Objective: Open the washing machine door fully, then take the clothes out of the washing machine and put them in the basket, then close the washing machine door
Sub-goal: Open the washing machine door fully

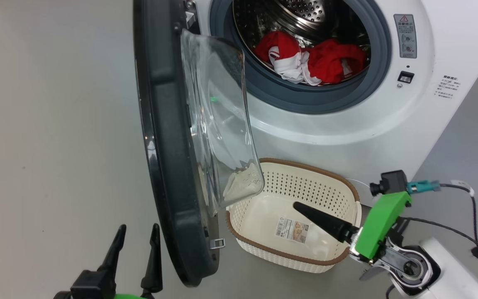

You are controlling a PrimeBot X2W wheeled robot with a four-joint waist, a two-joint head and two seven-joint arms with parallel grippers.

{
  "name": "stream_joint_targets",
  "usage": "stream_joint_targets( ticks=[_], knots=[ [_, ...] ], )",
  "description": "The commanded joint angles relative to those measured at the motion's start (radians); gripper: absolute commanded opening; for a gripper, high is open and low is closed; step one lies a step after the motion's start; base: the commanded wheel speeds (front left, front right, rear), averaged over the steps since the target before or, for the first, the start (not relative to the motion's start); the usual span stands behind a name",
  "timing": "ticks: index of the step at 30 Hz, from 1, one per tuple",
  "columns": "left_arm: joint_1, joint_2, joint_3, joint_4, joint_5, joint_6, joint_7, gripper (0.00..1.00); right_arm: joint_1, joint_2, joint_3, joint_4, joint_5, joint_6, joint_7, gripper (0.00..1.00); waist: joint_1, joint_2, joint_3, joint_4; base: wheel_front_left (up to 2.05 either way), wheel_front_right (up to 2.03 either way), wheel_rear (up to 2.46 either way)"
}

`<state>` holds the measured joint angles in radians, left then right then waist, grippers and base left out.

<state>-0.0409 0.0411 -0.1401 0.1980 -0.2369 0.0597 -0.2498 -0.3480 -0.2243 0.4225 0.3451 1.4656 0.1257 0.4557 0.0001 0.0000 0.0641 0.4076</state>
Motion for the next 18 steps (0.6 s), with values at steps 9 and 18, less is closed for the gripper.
stream_joint_targets(
  ticks=[9, 18],
  knots=[
    [-0.002, 0.009, 0.044, -0.017, 0.014, -0.012, -0.012, 1.0, 0.066, -0.087, 0.044, 0.006, -0.049, 0.005, -0.18, 1.0, -0.0001, 0.0, -0.009, 0.001, 0.0, 0.0, 0.0],
    [0.005, 0.009, 0.051, -0.015, 0.013, -0.011, -0.012, 1.0, 0.074, -0.161, 0.168, 0.04, -0.151, 0.005, -0.405, 1.0, -0.0001, 0.0, -0.013, -0.009, 0.0, 0.0, 0.0]
  ],
)
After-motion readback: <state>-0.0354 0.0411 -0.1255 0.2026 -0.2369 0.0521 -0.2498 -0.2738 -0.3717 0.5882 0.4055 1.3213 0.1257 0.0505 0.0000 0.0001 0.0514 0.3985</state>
